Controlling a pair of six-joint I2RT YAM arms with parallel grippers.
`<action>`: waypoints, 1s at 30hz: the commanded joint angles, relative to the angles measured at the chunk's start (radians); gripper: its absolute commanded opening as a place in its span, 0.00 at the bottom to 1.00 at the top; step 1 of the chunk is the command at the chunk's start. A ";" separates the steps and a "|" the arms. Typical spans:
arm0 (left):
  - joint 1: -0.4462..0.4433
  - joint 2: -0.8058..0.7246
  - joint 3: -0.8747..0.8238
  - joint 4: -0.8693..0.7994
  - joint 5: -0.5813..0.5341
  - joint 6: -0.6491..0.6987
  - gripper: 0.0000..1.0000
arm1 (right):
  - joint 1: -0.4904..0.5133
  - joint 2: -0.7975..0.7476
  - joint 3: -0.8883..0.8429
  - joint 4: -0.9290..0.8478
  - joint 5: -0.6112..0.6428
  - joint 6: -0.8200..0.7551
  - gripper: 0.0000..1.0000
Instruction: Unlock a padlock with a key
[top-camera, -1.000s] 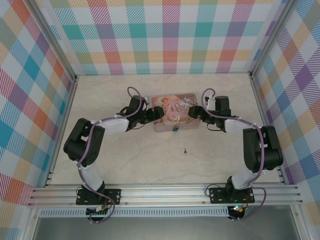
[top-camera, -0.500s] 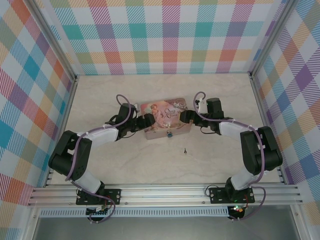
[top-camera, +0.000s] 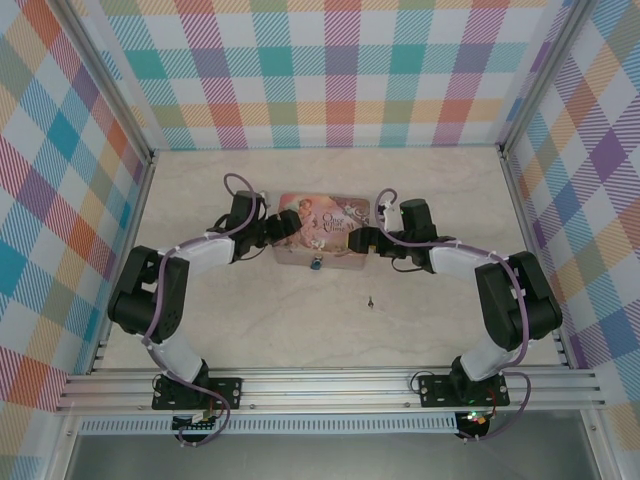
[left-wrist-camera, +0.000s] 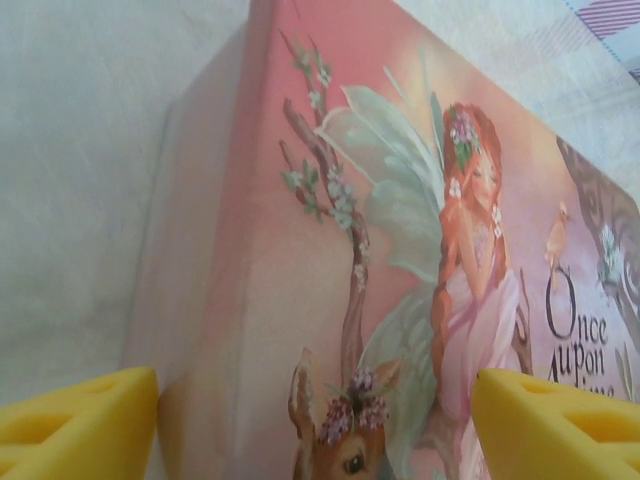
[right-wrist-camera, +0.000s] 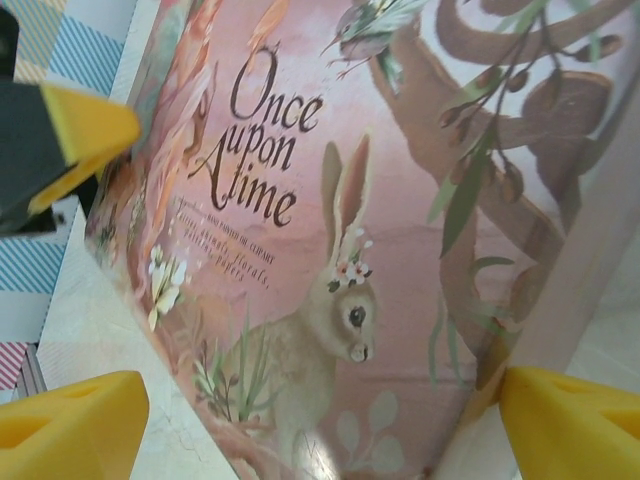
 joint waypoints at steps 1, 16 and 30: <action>-0.007 0.038 0.066 0.021 0.085 0.031 0.82 | 0.033 -0.054 -0.017 -0.020 -0.023 -0.029 0.91; 0.084 -0.303 -0.104 -0.091 -0.064 0.110 1.00 | 0.127 -0.322 -0.060 -0.557 0.379 -0.068 0.81; 0.086 -0.578 -0.316 -0.126 -0.122 0.045 1.00 | 0.305 -0.098 -0.054 -0.594 0.506 -0.002 0.58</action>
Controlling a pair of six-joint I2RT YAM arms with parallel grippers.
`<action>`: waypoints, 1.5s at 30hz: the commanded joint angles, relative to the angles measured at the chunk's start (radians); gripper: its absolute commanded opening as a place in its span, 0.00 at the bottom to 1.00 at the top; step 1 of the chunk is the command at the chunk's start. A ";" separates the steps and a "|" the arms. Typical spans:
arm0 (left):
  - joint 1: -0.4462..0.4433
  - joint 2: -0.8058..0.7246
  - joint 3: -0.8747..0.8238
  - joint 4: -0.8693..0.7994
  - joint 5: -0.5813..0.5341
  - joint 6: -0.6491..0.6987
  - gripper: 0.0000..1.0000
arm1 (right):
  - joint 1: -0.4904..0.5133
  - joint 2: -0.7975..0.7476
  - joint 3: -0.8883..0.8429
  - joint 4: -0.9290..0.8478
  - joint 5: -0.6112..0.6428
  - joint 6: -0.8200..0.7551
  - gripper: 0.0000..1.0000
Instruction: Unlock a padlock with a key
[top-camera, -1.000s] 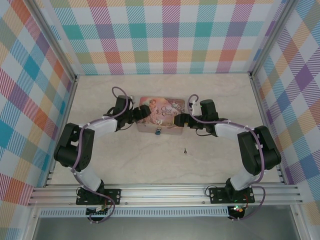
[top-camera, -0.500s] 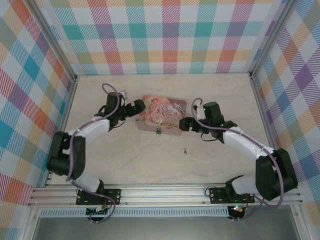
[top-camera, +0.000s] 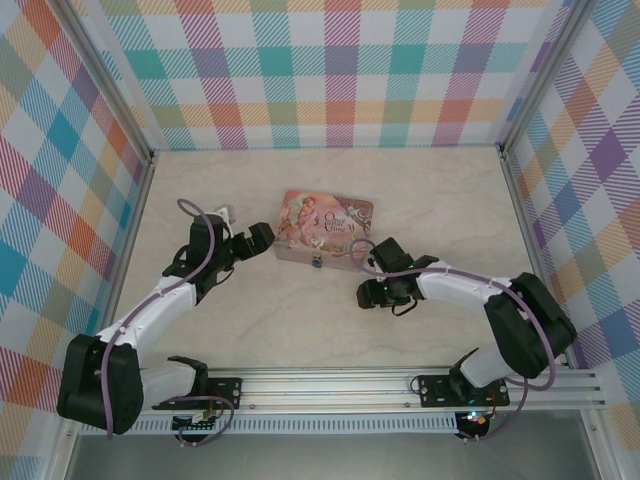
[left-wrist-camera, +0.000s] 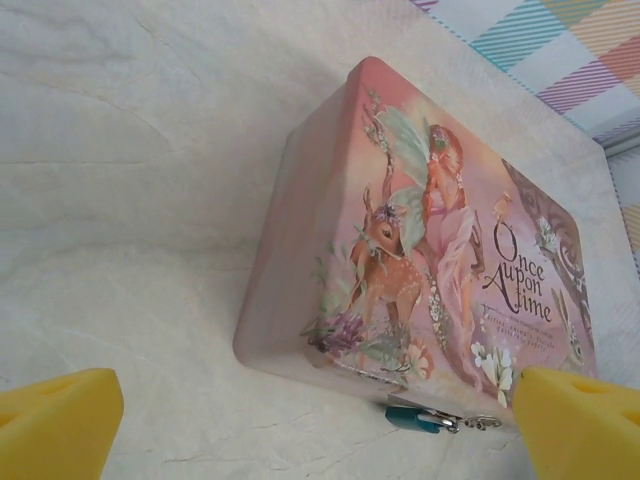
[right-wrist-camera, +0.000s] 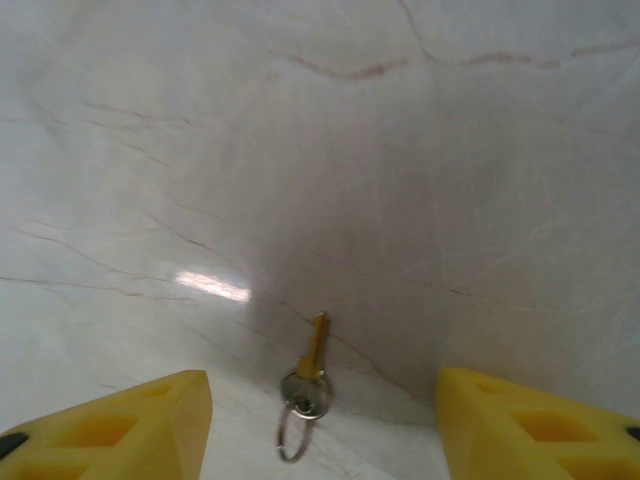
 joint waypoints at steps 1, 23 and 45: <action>0.002 -0.028 -0.003 -0.015 -0.027 -0.009 1.00 | 0.022 0.039 0.030 -0.017 0.017 0.003 0.57; 0.002 -0.006 0.000 -0.016 -0.032 -0.013 1.00 | 0.090 0.034 0.009 -0.074 0.019 0.042 0.32; 0.002 -0.017 0.012 -0.038 -0.043 0.002 1.00 | 0.148 0.013 -0.003 -0.106 0.042 0.093 0.12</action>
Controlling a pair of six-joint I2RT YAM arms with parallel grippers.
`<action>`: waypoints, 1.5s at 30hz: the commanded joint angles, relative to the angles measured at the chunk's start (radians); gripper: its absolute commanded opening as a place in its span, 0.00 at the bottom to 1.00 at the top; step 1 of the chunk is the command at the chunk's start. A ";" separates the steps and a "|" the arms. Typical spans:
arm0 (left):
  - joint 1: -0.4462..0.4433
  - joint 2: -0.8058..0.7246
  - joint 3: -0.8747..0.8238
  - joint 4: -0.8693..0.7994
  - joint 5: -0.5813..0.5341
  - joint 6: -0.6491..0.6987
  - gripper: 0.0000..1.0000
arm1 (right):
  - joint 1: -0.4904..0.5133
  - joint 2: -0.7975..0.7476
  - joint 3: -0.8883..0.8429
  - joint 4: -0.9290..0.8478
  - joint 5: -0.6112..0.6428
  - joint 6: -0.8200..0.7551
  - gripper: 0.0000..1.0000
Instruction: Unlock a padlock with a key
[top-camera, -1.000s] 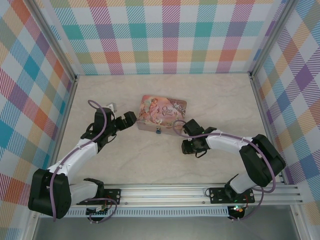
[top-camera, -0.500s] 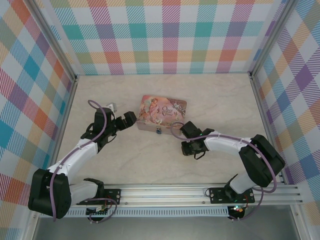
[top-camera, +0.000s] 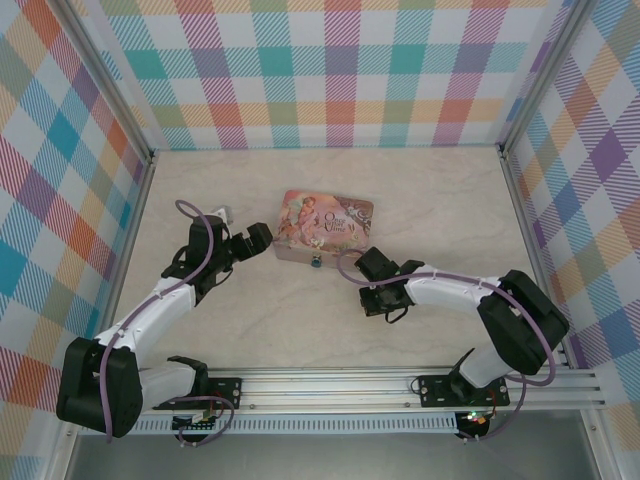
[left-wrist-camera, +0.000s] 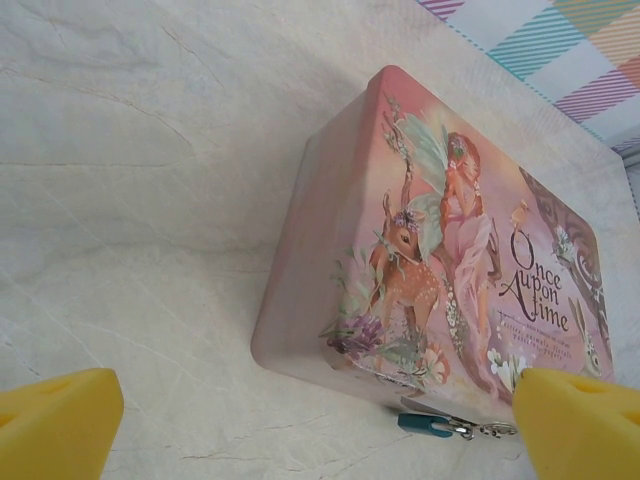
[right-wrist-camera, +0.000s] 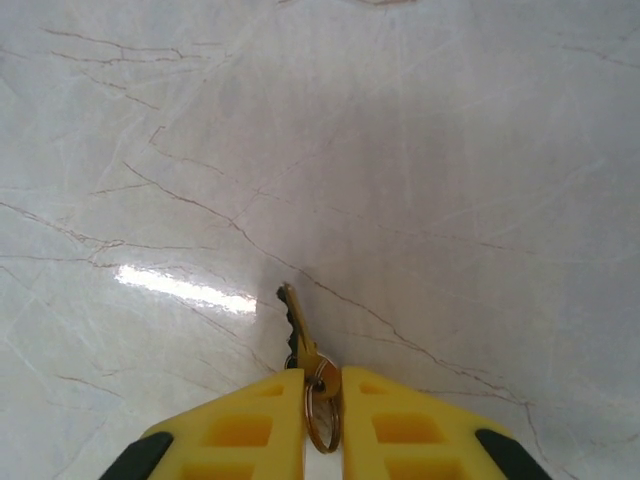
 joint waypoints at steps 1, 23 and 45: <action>0.002 -0.011 0.012 -0.024 -0.009 0.006 1.00 | 0.025 -0.012 -0.033 -0.042 -0.080 0.025 0.11; -0.137 -0.142 0.022 0.228 0.315 -0.077 0.87 | -0.093 -0.468 -0.255 0.671 -0.190 0.085 0.00; -0.432 0.153 0.219 0.325 0.277 -0.021 0.56 | -0.078 -0.447 -0.182 0.843 -0.267 0.175 0.00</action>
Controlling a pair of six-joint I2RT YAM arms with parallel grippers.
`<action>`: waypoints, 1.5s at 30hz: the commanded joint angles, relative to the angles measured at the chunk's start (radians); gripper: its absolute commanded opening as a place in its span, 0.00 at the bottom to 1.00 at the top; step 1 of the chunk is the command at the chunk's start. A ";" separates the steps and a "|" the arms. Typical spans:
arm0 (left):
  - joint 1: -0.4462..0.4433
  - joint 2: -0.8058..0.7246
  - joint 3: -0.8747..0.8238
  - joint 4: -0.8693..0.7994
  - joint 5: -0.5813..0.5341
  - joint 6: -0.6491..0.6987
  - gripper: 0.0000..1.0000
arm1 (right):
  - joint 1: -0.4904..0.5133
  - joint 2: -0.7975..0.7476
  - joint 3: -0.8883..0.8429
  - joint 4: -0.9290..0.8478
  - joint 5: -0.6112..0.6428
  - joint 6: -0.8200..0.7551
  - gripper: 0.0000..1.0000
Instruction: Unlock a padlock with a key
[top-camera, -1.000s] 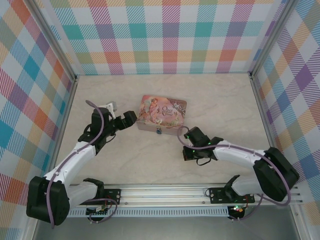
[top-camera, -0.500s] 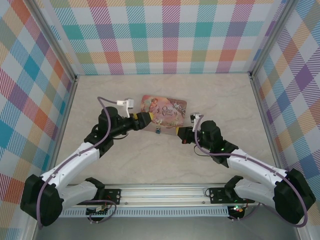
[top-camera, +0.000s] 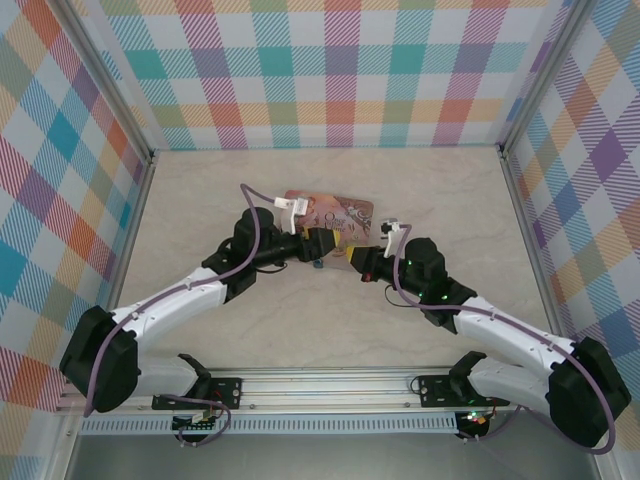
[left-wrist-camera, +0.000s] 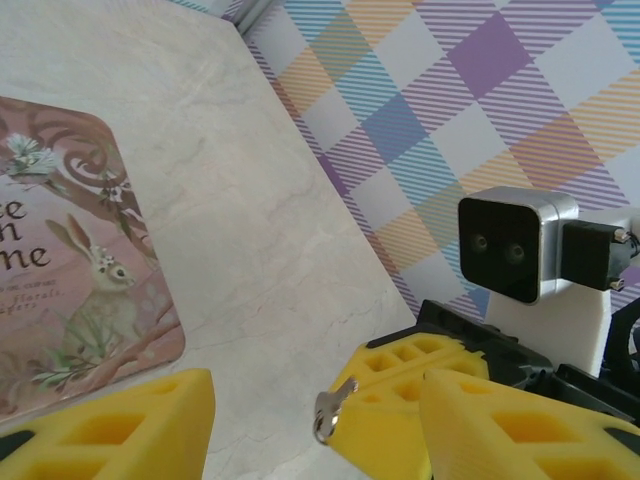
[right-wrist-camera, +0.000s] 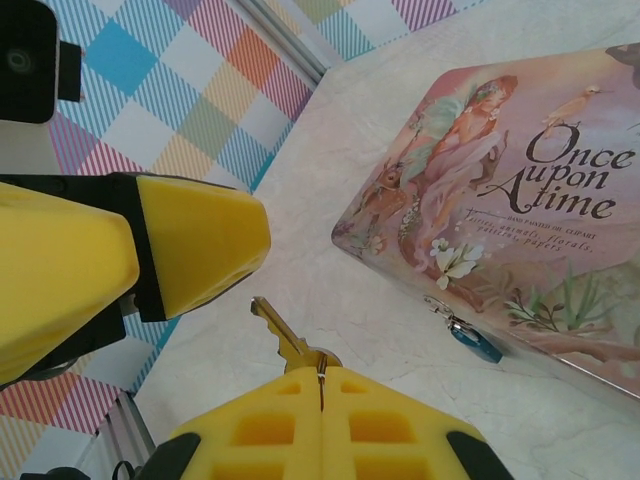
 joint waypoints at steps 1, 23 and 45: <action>-0.025 0.022 0.043 0.034 -0.001 0.029 0.56 | 0.010 0.016 0.040 0.040 -0.025 0.009 0.00; -0.067 0.066 0.074 -0.026 -0.082 0.077 0.00 | 0.017 0.007 0.039 0.005 -0.033 0.000 0.00; -0.067 -0.040 0.262 -0.211 0.096 0.315 0.00 | -0.263 0.000 -0.012 0.526 -0.667 0.164 0.65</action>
